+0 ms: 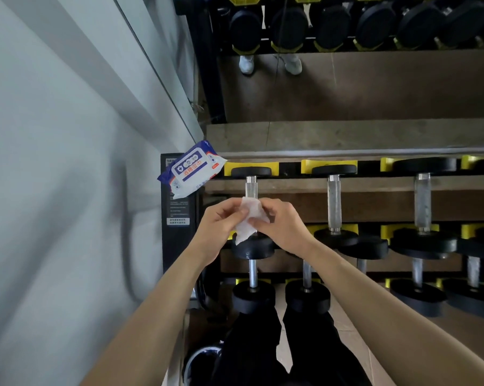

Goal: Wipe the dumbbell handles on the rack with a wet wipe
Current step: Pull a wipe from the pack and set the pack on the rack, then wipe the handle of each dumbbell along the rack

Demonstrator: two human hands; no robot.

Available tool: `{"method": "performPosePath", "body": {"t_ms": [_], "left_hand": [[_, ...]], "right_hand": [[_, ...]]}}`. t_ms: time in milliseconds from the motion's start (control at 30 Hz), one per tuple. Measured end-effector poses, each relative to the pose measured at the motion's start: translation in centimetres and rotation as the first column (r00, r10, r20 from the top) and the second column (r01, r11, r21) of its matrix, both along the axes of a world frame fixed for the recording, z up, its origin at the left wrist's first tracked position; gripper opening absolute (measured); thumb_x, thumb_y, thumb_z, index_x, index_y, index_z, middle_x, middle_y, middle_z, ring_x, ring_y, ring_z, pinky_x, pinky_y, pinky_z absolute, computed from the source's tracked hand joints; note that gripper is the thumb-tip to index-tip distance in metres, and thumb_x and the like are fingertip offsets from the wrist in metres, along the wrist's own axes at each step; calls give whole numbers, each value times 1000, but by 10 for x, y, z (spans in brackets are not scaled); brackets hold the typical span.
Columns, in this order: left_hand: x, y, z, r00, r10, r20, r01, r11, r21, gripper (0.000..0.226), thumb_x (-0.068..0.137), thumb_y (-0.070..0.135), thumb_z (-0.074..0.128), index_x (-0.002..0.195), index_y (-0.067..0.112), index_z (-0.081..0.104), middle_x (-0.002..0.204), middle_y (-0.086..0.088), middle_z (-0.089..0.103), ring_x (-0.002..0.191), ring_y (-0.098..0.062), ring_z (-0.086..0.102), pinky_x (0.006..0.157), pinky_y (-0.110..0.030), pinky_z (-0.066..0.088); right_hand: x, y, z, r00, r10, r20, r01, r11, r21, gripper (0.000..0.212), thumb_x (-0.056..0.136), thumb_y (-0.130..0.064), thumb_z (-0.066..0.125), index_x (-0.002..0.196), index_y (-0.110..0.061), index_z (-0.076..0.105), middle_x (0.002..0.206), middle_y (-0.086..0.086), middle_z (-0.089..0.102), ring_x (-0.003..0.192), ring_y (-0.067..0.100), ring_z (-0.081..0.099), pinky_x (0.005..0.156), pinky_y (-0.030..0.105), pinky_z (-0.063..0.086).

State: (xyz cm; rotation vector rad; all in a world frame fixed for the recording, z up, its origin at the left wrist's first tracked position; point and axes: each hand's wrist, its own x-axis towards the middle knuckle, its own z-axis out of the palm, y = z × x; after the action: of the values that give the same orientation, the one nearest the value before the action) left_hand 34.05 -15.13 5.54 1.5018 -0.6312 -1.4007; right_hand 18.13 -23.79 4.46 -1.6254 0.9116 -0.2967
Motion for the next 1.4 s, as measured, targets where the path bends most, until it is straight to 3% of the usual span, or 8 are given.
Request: {"method": "performPosePath", "body": {"t_ms": [100, 267, 567, 800, 933, 1133, 1233, 1400], "left_hand": [[1, -2, -9, 991, 113, 76, -113, 994, -8, 20, 100, 9, 62, 116, 3, 72, 115, -18, 71, 101, -19, 68, 87, -33, 56], [-11, -5, -27, 961, 264, -82, -261, 964, 49, 25, 104, 15, 57, 120, 2, 70, 115, -16, 73, 108, -29, 70, 92, -38, 58], [-31, -16, -43, 800, 567, -197, -517, 817, 255, 45, 87, -2, 75, 124, 3, 51, 117, -19, 66, 105, -30, 71, 81, -33, 62], [-11, -22, -60, 980, 184, -72, -168, 969, 182, 18, 92, 16, 70, 109, 15, 77, 109, -11, 73, 104, -29, 68, 89, -36, 59], [-3, -29, -67, 994, 77, 78, -87, 987, 136, 15, 98, 24, 68, 98, 18, 81, 101, -10, 76, 97, -32, 68, 92, -42, 54], [0, -29, -64, 992, -89, 93, 78, 990, 115, 18, 100, 19, 65, 109, 11, 78, 102, -7, 79, 94, -23, 73, 92, -37, 59], [1, -32, -68, 976, -4, 217, -16, 996, 90, 14, 100, 19, 66, 104, 13, 78, 94, -4, 79, 88, -22, 73, 84, -35, 60], [6, -48, -84, 909, 288, 301, -329, 939, 97, 13, 90, 22, 77, 99, 18, 69, 94, -7, 74, 87, -20, 72, 72, -29, 61]], "right_hand": [[0, -2, -5, 998, -59, -12, 60, 987, 151, 26, 100, -18, 63, 76, -24, 69, 67, -12, 62, 63, 3, 54, 64, 21, 44], [-4, -3, -24, 988, -156, 9, 132, 862, 489, 18, 103, -20, 58, 107, -10, 72, 99, 13, 74, 89, 24, 69, 81, 36, 59], [-2, -12, -47, 903, -429, -2, 319, 669, 671, 26, 104, -24, 55, 119, -4, 63, 120, 17, 68, 112, 31, 66, 99, 46, 56], [5, -27, -54, 931, -363, 38, 265, 745, 612, 26, 102, -24, 59, 124, -10, 62, 123, 19, 63, 114, 35, 64, 91, 42, 59], [3, -35, -56, 962, -257, 94, 147, 774, 617, 29, 98, -7, 62, 127, -5, 63, 122, 20, 65, 116, 32, 64, 97, 45, 57], [6, -35, -54, 937, -347, 23, 316, 877, 363, 23, 89, -8, 76, 111, -11, 70, 101, 9, 76, 95, 27, 73, 81, 40, 62], [7, -36, -56, 920, -392, -12, 374, 867, 330, 21, 88, -9, 77, 107, -8, 71, 93, 5, 77, 80, 17, 72, 67, 30, 57], [22, -38, -64, 811, -584, -23, 551, 751, 364, 20, 87, -1, 76, 101, -11, 67, 96, 9, 74, 87, 19, 74, 73, 30, 61]]}}
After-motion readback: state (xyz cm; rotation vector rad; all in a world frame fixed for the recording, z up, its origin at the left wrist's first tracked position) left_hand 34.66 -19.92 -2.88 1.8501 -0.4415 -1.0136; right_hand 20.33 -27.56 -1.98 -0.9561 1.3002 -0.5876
